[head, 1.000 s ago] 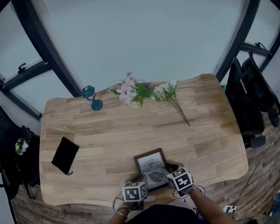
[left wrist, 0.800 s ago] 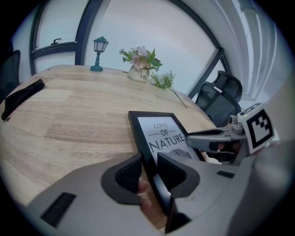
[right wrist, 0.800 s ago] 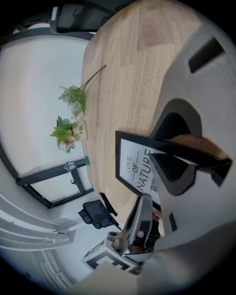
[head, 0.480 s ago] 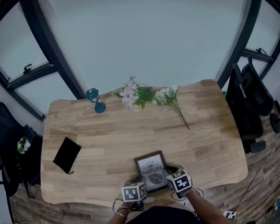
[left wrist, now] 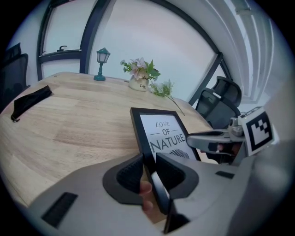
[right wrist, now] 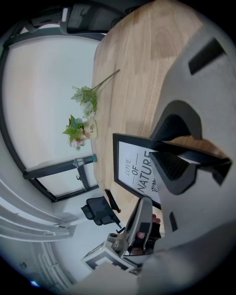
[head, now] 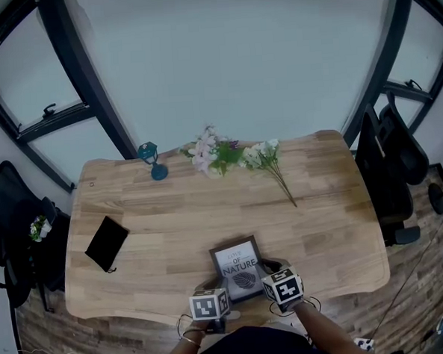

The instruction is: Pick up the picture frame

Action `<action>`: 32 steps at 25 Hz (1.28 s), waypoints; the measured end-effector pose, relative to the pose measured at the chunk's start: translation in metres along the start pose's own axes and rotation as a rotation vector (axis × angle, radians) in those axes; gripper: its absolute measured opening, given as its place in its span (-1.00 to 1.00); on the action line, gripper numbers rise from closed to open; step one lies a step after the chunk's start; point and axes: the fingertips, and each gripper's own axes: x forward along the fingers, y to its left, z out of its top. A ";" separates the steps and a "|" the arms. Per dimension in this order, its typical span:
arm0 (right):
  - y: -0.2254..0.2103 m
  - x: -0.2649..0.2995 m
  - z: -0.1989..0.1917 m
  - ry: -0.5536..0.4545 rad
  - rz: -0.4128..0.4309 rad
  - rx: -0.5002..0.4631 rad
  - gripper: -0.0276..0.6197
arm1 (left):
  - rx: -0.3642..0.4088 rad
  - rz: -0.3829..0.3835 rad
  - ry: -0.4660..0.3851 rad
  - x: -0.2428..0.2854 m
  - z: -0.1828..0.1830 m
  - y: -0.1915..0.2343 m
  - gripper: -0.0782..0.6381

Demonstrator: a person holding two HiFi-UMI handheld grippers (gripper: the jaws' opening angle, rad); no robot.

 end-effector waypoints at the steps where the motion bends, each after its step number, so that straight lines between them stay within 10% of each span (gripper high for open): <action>1: -0.001 -0.003 0.002 -0.008 0.000 -0.001 -0.68 | 0.000 0.001 -0.008 -0.002 0.002 -0.002 -0.55; 32: 0.008 -0.087 0.026 -0.219 -0.007 -0.071 -0.69 | 0.049 0.063 -0.198 -0.069 0.015 -0.053 -0.57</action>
